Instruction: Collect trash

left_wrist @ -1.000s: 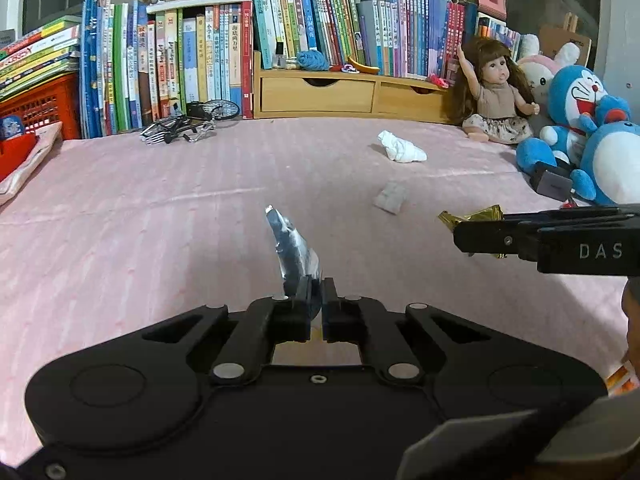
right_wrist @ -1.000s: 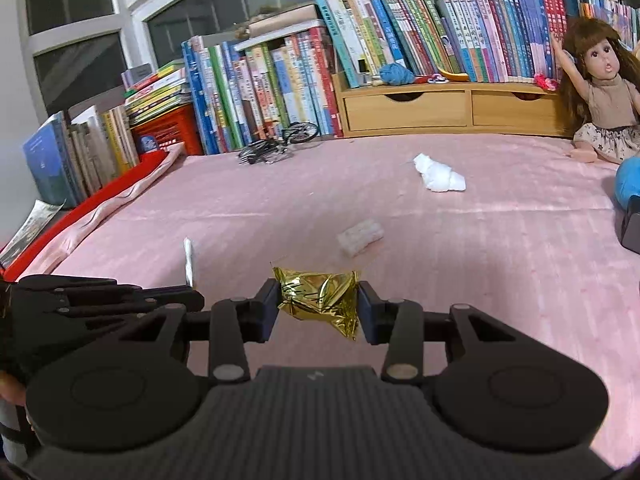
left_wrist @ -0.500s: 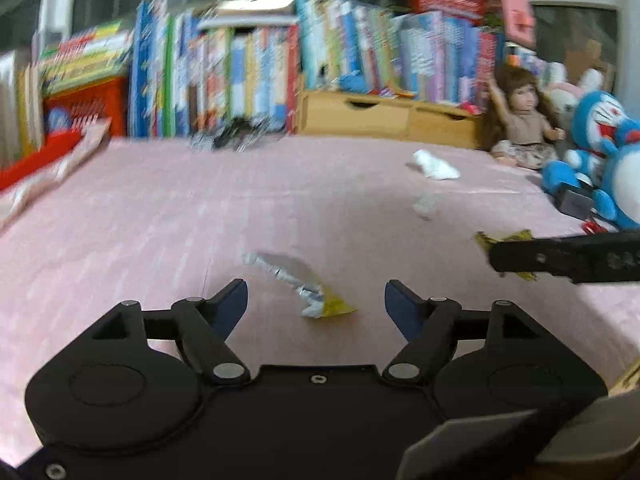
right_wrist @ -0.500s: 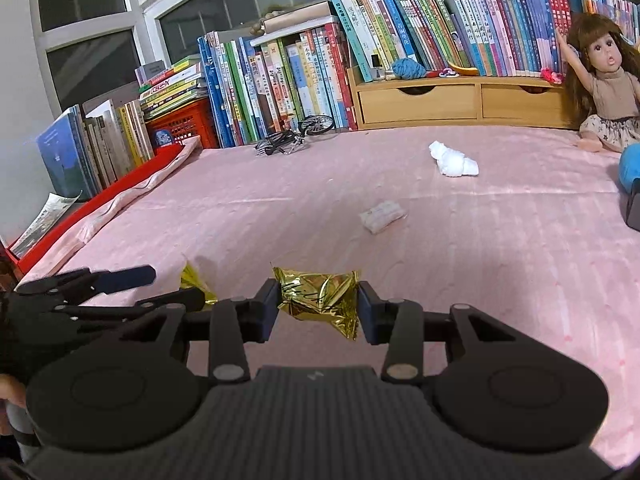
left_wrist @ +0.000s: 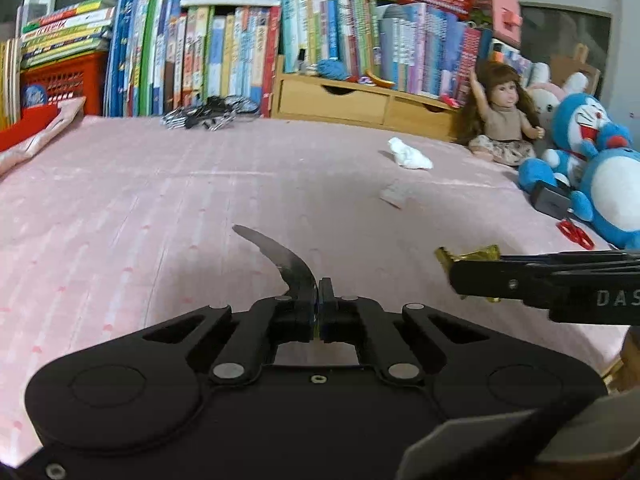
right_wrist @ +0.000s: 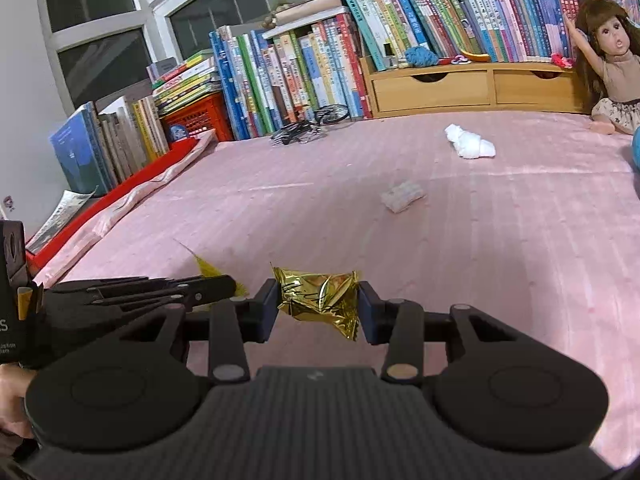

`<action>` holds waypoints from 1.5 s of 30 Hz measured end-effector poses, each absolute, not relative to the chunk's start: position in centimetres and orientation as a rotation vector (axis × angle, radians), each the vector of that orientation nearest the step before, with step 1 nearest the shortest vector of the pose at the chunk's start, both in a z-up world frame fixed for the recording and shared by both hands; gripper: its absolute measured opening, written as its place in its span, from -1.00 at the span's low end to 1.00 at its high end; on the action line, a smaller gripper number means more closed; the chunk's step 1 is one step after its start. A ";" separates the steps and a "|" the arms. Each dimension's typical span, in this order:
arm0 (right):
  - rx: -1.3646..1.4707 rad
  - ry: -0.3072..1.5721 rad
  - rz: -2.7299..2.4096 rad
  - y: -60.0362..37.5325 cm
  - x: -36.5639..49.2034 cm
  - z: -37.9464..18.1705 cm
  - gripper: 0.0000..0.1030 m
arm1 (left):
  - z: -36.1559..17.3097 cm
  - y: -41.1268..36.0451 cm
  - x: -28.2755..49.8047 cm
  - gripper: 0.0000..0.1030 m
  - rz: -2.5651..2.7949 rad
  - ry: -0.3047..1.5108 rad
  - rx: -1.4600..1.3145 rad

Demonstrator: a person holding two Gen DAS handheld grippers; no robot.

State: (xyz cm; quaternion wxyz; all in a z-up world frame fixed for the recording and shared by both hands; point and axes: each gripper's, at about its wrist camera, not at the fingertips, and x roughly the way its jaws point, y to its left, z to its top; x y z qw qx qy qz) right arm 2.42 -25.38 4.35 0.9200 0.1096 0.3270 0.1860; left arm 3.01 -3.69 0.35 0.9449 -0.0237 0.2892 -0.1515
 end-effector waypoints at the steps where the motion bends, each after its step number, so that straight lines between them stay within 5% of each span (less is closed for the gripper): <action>1: 0.228 0.670 0.388 -25.3 2.1 4.4 -0.09 | 0.6 -3.7 2.6 -0.96 -0.316 0.585 -0.044; 14: 0.199 0.661 0.426 -24.3 -2.3 4.8 -0.09 | 1.7 -2.6 -3.1 -0.96 -0.355 0.551 0.003; 16: 0.186 0.658 0.417 -24.2 -2.5 4.9 -0.09 | 1.8 -2.5 -3.6 -0.81 -0.333 0.511 0.017; 17: 0.184 0.657 0.415 -24.1 -2.5 4.9 -0.09 | 1.8 -2.5 -3.8 -0.52 -0.319 0.487 0.016; 18: 0.184 0.656 0.411 -24.2 -2.5 5.0 -0.09 | 1.9 -2.3 -3.8 0.08 -0.307 0.474 0.015; 20: 0.187 0.654 0.400 -24.3 -2.5 5.0 -0.08 | 1.8 -2.4 -3.1 0.61 -0.277 0.450 0.020; 25: 0.190 0.657 0.385 -24.6 -2.3 4.9 -0.08 | 0.8 -3.2 0.4 0.68 -0.221 0.493 0.036; 31: 0.182 0.650 0.370 -24.9 -1.8 4.8 -0.08 | -0.6 -3.2 4.4 0.66 -0.180 0.570 -0.107; 34: 0.183 0.649 0.368 -25.0 -1.3 4.6 -0.07 | -0.9 -3.5 5.0 0.25 -0.203 0.564 -0.110; 36: 0.187 0.649 0.368 -25.1 -1.0 4.4 -0.07 | -1.0 -4.0 5.1 -0.22 -0.202 0.555 -0.075; 39: 0.198 0.651 0.371 -25.2 -0.6 4.1 -0.08 | -1.3 -4.6 5.0 -0.57 -0.215 0.545 -0.039; 45: 0.211 0.656 0.374 -25.3 -0.1 3.6 -0.08 | -1.4 -4.6 4.5 -0.80 -0.256 0.552 -0.056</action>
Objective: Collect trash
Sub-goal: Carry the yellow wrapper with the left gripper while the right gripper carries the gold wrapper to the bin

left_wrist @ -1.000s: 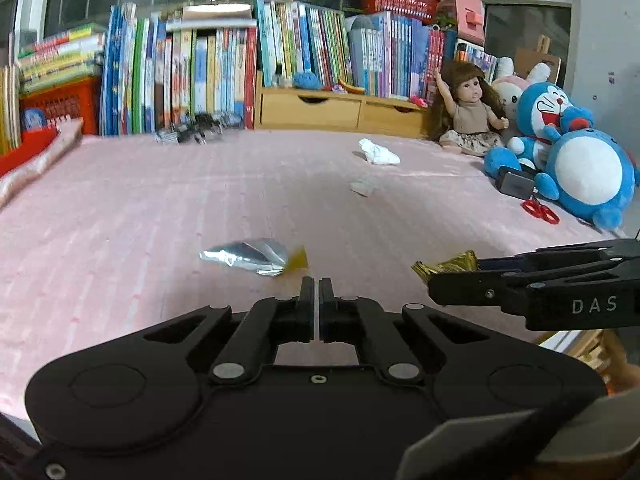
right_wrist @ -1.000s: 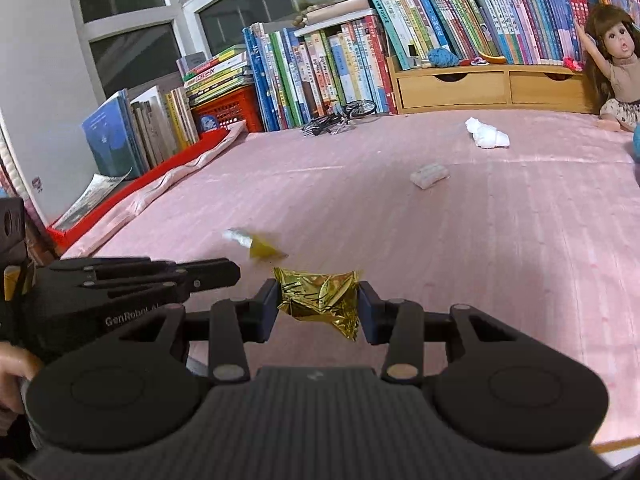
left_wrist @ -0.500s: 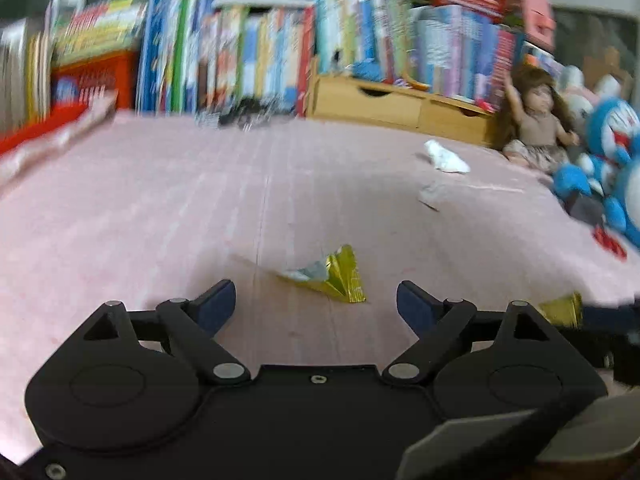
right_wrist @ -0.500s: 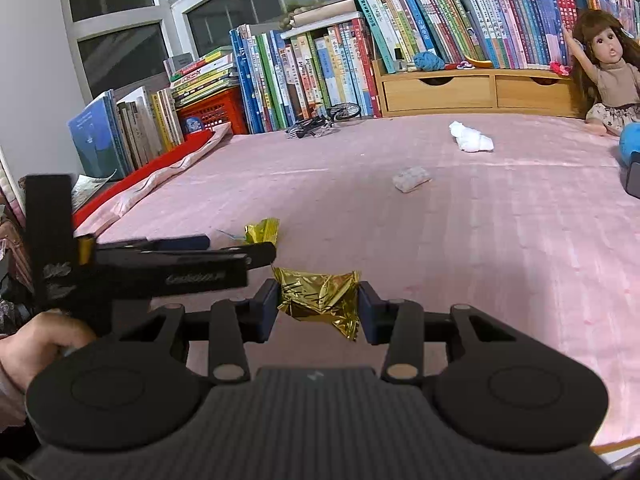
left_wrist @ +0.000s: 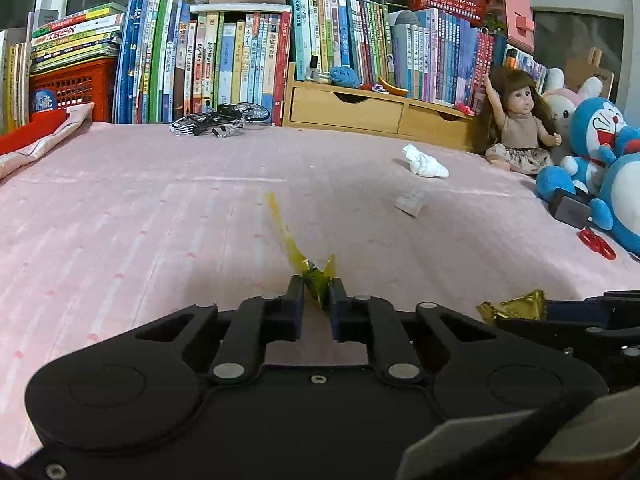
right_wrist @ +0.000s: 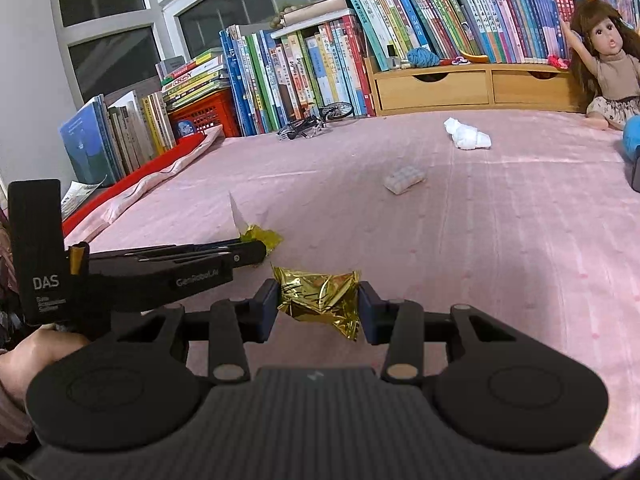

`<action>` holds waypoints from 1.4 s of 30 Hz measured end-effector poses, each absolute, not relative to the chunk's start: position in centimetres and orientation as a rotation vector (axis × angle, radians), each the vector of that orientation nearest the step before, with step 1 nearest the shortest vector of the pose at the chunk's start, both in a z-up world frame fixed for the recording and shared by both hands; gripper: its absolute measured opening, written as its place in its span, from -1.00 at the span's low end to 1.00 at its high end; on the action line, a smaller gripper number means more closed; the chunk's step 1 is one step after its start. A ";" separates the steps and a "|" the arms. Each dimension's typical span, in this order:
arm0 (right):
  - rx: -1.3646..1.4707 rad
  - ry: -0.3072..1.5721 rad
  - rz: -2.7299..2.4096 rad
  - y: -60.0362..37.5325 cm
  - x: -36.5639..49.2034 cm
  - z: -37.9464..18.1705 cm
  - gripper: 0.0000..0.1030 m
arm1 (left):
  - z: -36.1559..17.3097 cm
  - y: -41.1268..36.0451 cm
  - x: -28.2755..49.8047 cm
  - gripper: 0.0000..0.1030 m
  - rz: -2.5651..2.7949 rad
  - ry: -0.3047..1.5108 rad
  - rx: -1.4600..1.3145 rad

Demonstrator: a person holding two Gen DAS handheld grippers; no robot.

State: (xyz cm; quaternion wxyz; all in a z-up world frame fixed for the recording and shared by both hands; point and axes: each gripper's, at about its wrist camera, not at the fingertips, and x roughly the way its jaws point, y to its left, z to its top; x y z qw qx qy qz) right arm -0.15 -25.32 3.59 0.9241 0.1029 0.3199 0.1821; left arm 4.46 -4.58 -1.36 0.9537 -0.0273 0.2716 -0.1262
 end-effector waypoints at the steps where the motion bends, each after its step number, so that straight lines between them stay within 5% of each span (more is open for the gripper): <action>1: 0.214 0.656 0.373 -25.4 -0.1 3.5 -0.08 | -1.3 -4.5 4.5 -0.81 -0.259 0.552 -0.064; 42: 0.232 0.762 0.492 -22.8 -12.9 3.6 -0.09 | 1.1 1.5 -15.7 -0.86 -0.339 0.668 -0.061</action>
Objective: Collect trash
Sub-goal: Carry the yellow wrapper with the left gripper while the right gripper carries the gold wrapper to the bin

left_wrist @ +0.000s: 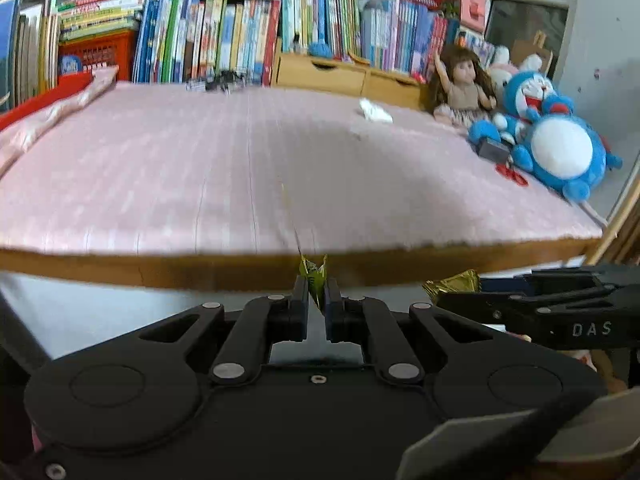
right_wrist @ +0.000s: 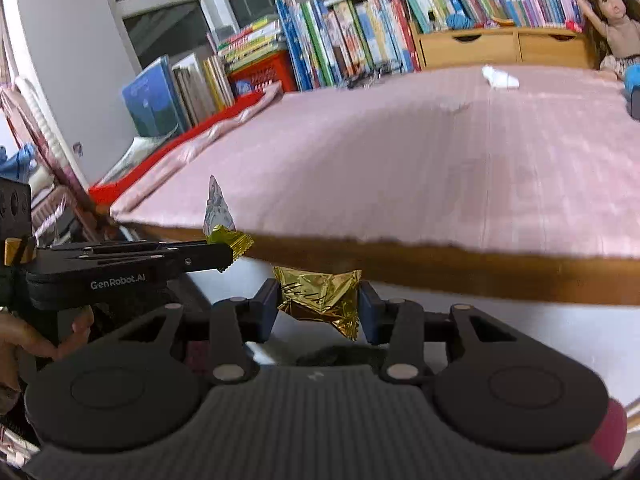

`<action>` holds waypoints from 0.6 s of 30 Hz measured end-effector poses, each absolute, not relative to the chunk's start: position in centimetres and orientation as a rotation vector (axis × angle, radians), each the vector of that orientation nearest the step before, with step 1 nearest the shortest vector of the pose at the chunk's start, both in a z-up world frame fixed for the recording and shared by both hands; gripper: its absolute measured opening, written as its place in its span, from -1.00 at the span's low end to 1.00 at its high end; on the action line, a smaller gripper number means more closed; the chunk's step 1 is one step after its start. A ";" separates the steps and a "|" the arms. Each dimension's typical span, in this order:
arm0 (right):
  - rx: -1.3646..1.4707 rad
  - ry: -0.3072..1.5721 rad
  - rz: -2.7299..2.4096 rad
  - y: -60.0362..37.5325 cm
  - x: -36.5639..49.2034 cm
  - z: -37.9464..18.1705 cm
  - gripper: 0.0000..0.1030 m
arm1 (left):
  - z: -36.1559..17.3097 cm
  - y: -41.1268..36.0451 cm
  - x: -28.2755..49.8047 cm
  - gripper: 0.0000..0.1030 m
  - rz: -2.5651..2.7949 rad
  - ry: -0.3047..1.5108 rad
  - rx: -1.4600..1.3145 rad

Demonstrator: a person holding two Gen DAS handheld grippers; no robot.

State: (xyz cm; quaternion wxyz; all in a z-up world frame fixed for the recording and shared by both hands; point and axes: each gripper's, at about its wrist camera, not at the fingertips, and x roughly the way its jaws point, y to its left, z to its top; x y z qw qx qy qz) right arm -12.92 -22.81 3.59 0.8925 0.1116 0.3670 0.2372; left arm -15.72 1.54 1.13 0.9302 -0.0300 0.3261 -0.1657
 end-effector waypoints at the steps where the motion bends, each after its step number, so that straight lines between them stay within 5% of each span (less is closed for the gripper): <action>1: 0.232 0.774 0.493 -22.7 -13.1 3.3 -0.09 | 0.8 1.5 -16.0 -0.86 -0.339 0.685 -0.053; 18: 0.163 1.026 0.464 -20.9 -12.6 -4.3 -0.09 | -6.6 0.1 -14.0 -0.86 -0.328 1.058 0.025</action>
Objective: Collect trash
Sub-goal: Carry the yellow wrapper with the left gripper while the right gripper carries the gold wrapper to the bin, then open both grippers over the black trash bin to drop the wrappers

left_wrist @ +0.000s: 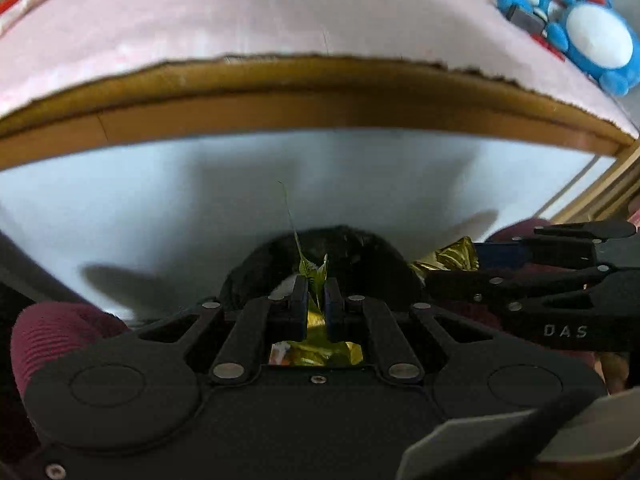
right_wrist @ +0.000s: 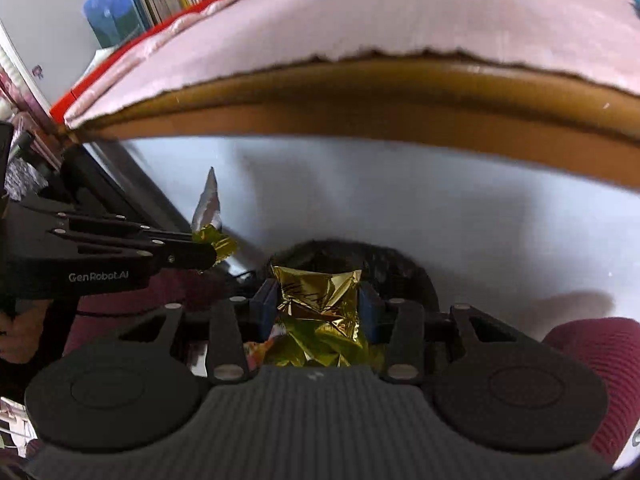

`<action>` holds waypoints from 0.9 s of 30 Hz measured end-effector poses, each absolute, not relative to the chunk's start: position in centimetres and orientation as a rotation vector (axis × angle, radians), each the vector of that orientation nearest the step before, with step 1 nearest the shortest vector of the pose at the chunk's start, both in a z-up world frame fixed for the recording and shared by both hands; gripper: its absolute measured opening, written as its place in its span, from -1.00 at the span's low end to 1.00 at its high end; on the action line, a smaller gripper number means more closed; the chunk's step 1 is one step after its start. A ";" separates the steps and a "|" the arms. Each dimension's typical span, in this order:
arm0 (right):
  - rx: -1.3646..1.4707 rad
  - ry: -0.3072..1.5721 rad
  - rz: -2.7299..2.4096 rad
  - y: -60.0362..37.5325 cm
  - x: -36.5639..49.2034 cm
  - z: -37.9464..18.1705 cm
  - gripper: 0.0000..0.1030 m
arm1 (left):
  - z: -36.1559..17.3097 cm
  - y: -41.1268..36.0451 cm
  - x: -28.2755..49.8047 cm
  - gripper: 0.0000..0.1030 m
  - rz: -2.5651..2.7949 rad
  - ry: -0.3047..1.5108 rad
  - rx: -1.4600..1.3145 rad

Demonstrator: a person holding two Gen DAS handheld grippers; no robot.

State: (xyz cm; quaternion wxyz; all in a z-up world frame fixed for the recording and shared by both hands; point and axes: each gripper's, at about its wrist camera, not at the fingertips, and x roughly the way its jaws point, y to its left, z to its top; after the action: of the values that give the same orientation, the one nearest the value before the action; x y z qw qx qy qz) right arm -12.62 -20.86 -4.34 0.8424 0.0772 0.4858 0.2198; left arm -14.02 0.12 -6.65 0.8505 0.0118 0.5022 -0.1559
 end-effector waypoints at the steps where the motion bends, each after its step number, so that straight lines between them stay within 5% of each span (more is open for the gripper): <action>1: 0.161 1.034 0.468 -20.7 -12.5 -4.5 -0.09 | -6.9 0.0 -13.9 -0.86 -0.330 1.072 0.029; 20: 0.181 1.084 0.468 -20.4 -11.3 -5.8 0.04 | -9.2 -1.6 -12.7 -0.77 -0.347 1.191 0.066; 27: 0.192 1.087 0.464 -20.5 -11.2 -5.9 0.31 | -9.0 -2.0 -12.9 -0.67 -0.361 1.179 0.087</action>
State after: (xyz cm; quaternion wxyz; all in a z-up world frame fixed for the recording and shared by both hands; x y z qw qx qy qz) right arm -11.16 -20.52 -5.90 0.8261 0.0905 0.5116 0.2185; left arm -12.95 -1.97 -9.02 0.8149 0.0408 0.5529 -0.1690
